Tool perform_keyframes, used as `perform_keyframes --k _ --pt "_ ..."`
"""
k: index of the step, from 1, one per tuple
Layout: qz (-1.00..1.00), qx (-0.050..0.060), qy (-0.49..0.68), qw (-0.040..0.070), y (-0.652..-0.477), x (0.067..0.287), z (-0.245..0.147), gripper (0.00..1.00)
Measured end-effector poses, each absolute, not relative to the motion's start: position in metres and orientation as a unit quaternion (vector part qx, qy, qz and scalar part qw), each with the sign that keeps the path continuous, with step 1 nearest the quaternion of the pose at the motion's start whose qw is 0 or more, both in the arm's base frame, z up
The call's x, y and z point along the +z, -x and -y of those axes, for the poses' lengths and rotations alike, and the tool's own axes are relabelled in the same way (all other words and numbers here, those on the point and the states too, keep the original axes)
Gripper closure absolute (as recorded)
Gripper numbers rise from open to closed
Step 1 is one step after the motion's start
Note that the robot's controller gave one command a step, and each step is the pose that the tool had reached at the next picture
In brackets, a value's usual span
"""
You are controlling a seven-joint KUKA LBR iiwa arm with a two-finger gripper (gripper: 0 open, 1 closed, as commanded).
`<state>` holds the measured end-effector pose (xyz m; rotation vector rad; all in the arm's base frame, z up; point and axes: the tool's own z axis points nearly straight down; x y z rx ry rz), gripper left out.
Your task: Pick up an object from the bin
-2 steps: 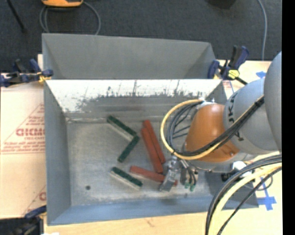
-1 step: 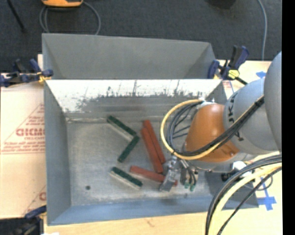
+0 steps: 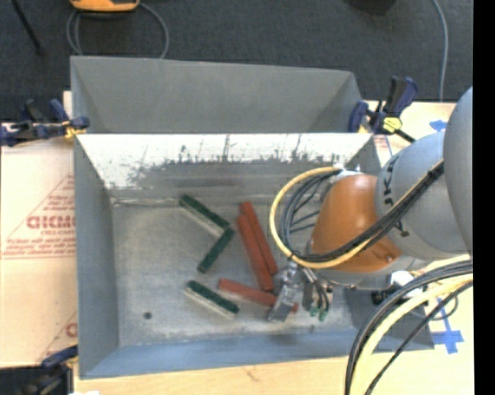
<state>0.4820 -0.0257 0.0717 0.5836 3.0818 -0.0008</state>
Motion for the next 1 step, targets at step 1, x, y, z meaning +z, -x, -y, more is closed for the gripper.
perform_keyframes --k 1 --pt "-0.983 0.000 -0.186 0.002 -0.4817 0.0750 0.0258 1.00"
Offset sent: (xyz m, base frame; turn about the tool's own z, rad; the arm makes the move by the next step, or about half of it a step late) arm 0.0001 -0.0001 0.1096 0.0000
